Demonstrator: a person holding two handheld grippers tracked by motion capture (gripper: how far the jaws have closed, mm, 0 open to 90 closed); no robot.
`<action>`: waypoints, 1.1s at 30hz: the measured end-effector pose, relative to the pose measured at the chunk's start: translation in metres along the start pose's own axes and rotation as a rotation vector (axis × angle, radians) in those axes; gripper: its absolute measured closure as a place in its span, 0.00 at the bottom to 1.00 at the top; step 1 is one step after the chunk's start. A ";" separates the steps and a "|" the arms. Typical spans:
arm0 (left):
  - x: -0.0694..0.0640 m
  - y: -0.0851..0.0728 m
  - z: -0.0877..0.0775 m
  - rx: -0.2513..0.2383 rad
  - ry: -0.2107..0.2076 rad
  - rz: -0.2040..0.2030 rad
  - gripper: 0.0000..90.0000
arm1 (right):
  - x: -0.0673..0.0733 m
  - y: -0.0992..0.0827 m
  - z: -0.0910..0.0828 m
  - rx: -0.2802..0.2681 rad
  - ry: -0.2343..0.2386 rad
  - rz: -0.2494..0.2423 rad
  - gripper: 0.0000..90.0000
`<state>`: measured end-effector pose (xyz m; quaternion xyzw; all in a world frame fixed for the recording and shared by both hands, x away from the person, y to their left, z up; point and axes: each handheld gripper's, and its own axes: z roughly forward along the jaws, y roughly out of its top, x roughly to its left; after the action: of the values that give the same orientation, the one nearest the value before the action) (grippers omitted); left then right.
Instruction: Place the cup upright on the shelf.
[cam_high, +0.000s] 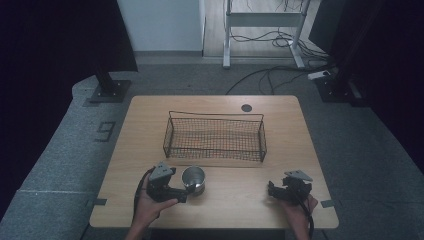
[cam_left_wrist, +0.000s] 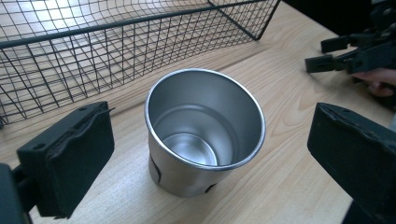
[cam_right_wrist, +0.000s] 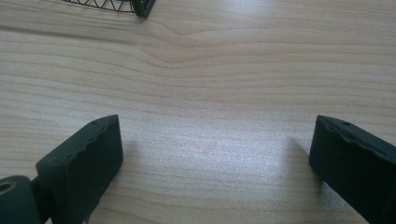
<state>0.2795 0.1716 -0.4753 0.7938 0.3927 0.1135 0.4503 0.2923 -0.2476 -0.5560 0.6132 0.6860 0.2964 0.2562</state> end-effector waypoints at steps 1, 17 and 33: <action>0.000 0.000 0.002 0.004 0.002 0.001 0.00 | 0.000 0.000 0.000 -0.001 0.001 -0.002 0.03; -0.004 0.000 0.033 0.055 0.029 0.028 0.00 | 0.000 0.000 0.000 0.000 0.005 -0.004 0.03; -0.005 0.004 0.049 0.105 0.031 0.026 0.02 | 0.000 0.000 0.000 0.000 0.005 -0.004 0.03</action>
<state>0.3046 0.1361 -0.4990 0.8197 0.3945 0.1108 0.4003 0.2923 -0.2475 -0.5559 0.6110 0.6879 0.2974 0.2550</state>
